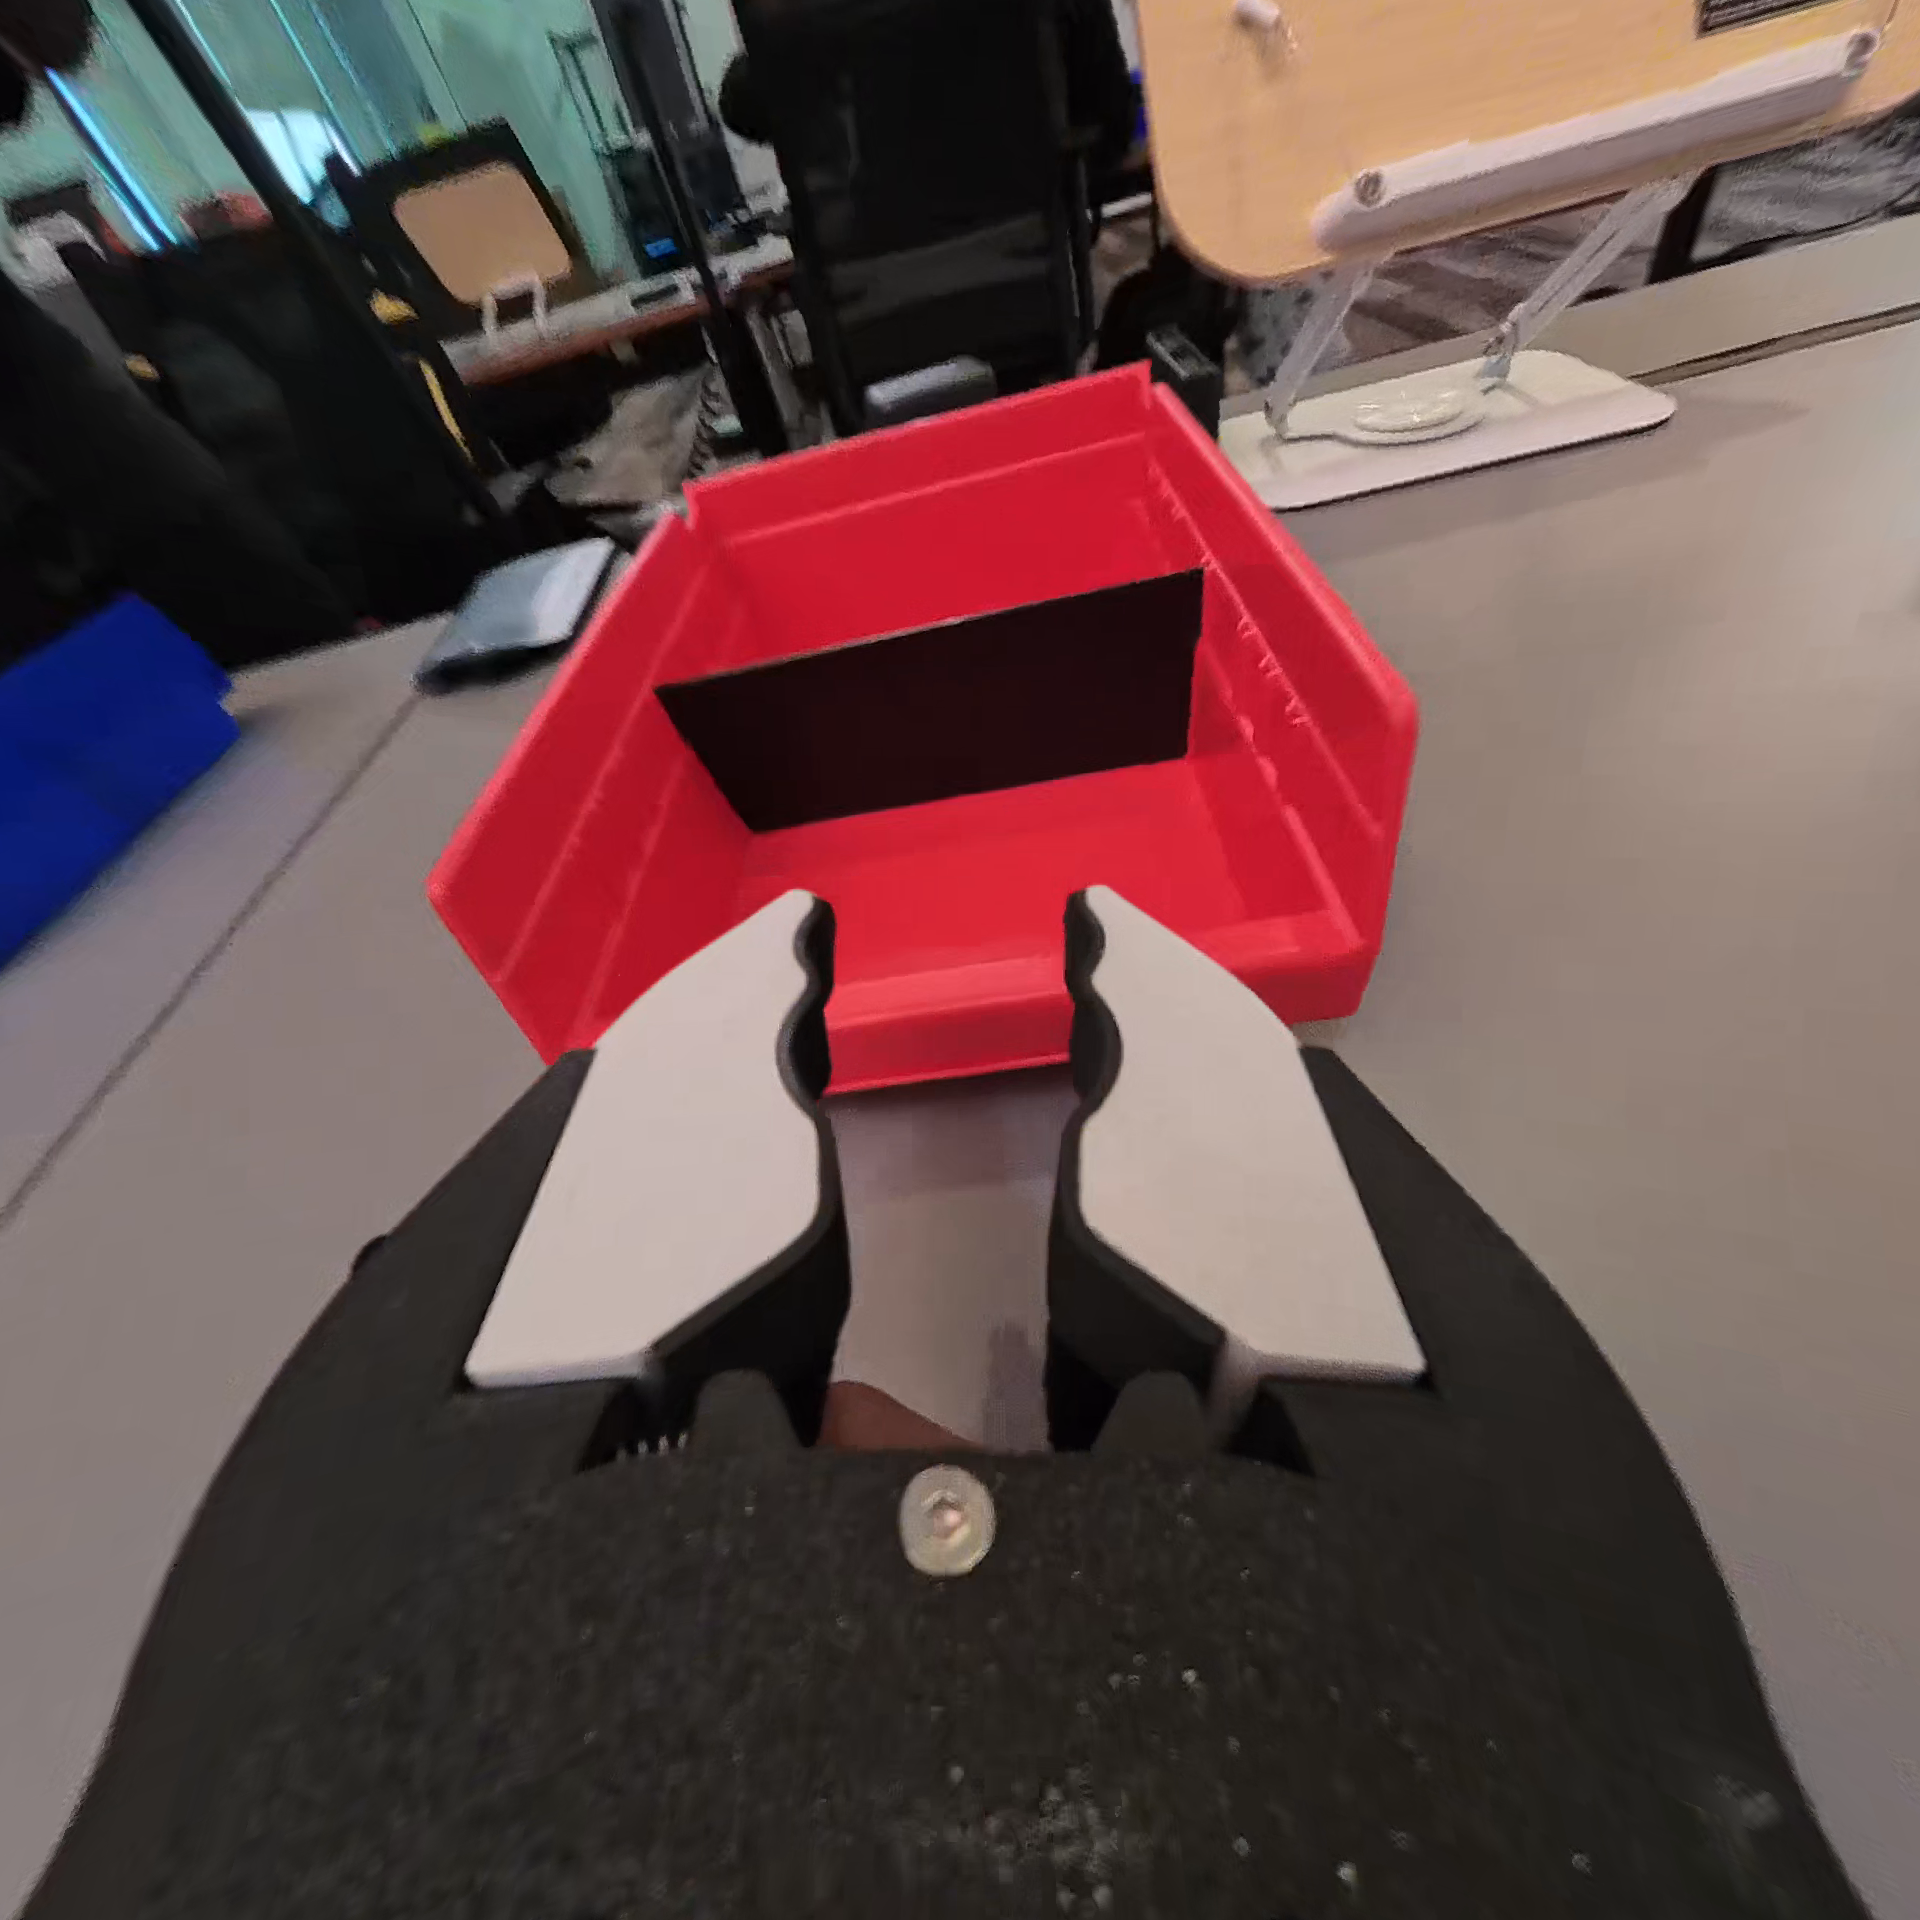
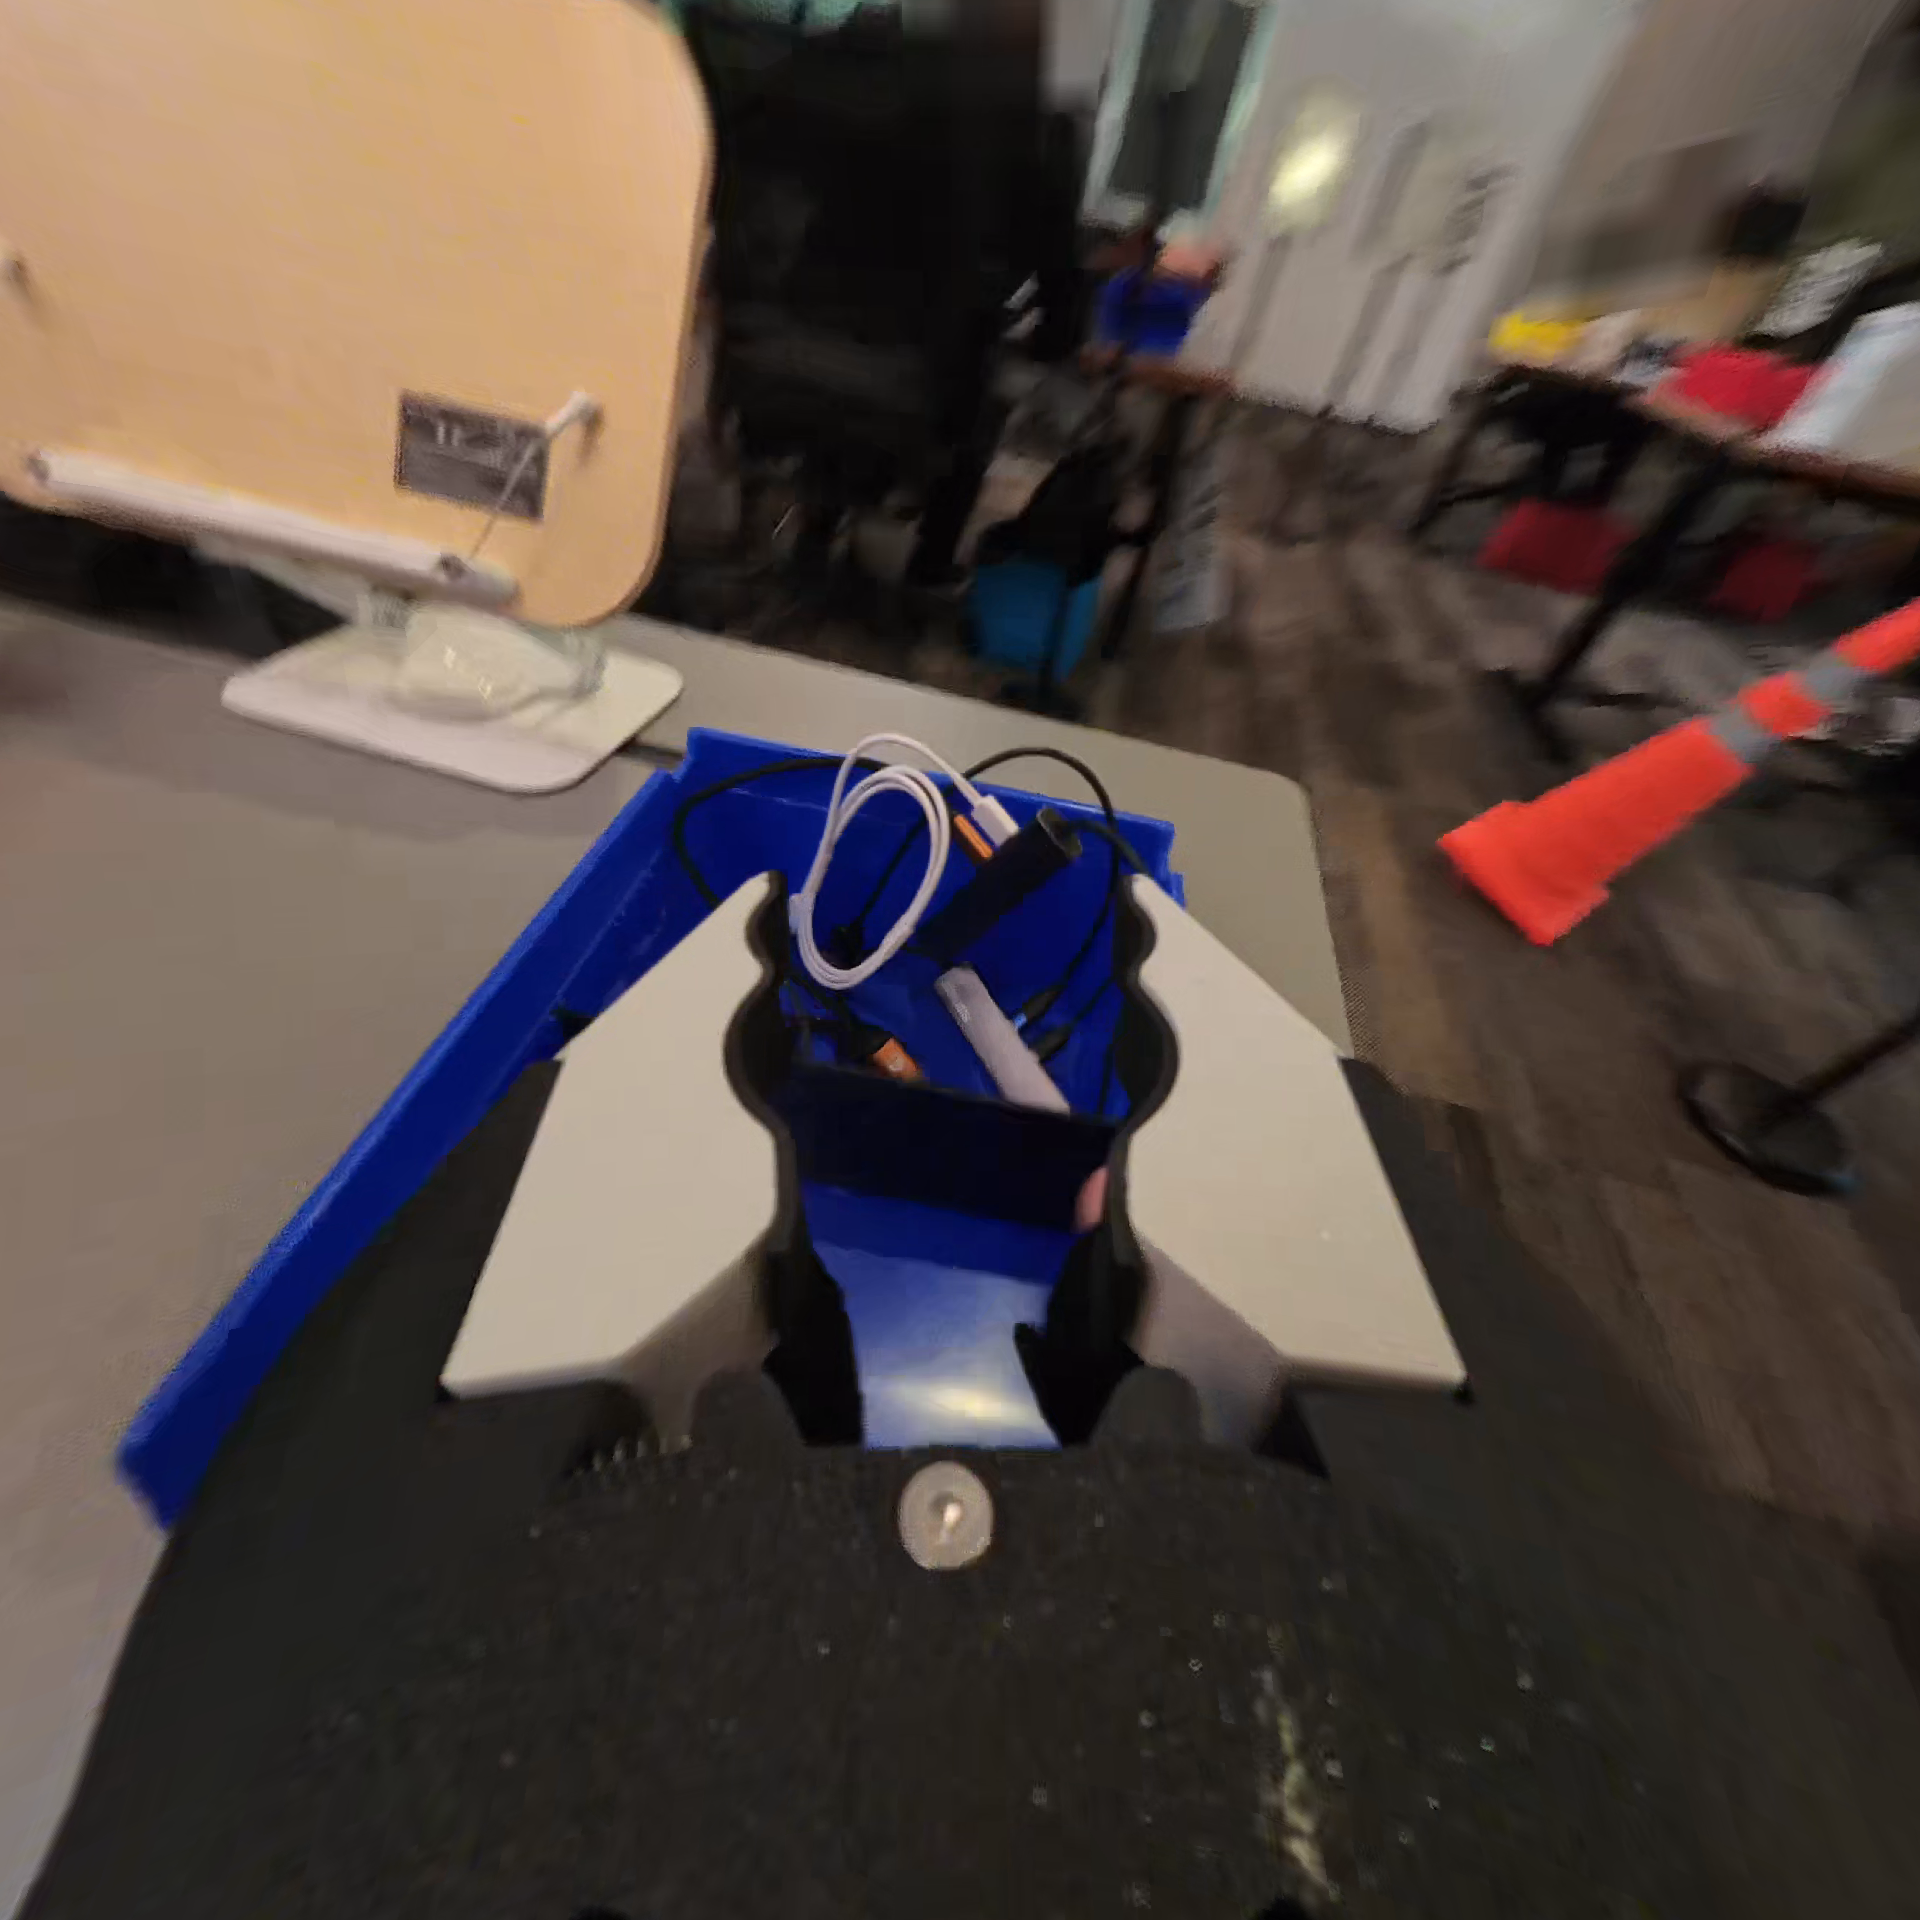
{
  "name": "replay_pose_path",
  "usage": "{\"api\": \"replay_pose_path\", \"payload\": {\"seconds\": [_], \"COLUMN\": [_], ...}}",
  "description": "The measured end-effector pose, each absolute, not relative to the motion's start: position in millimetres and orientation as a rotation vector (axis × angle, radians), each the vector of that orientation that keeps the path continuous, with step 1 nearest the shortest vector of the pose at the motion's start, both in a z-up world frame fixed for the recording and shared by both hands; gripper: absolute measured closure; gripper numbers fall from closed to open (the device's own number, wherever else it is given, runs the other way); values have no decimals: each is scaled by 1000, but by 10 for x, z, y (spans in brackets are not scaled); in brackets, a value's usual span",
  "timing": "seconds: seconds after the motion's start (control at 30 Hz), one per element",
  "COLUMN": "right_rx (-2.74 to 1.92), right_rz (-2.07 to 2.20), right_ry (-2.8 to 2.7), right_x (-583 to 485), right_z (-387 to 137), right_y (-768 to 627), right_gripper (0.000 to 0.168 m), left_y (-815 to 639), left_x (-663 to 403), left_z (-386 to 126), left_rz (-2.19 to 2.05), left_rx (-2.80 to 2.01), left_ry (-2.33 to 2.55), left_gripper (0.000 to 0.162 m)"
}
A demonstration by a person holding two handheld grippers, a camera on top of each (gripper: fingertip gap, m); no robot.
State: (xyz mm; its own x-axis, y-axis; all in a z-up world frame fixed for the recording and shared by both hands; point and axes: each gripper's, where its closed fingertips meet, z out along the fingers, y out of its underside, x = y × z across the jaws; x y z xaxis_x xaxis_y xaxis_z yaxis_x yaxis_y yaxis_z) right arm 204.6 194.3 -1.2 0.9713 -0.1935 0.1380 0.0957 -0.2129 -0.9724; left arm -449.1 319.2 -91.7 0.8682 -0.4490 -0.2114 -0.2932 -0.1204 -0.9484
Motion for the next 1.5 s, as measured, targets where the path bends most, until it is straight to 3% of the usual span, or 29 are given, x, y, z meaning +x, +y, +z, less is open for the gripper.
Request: {"api": "replay_pose_path", "payload": {"seconds": [0.07, 0.17, 0.23, 0.33, 0.8, 1.23, 1.5], "right_rx": [-1743, -1741, -1744, -1814, -1841, -1854, -1810], "right_rz": [-209, -102, -80, -67, 57, -30, 8], "right_ry": [138, 248, 253, 298, 455, 313, 219], "right_x": [1720, 1373, 1248, 1278, 1147, 1081, 308], "right_z": [-311, -716, -927, -1193, -1275, -1217, -1038], "right_y": [1680, 1367, 1222, 1071, 1132, 1042, 1483], "right_gripper": [124, 120, 117, 109, 87, 88, 90], "left_y": [3290, 3415, 3427, 3305, 3231, 3184, 3125], "left_x": [-4579, -4740, -4731, -4495, -4642, -4642, -4478], "left_z": [-986, -1075, -1148, -1194, -1412, -1368, -1345], "left_rz": [-217, -252, -293, -438, -225, -307, -360], "left_rx": [-1755, -1778, -1806, -1845, -1957, -1994, -1981], "left_ry": [525, 469, 469, 511, 569, 486, 531], "left_gripper": [119, 120, 109, 112, 100, 100, 94]}}
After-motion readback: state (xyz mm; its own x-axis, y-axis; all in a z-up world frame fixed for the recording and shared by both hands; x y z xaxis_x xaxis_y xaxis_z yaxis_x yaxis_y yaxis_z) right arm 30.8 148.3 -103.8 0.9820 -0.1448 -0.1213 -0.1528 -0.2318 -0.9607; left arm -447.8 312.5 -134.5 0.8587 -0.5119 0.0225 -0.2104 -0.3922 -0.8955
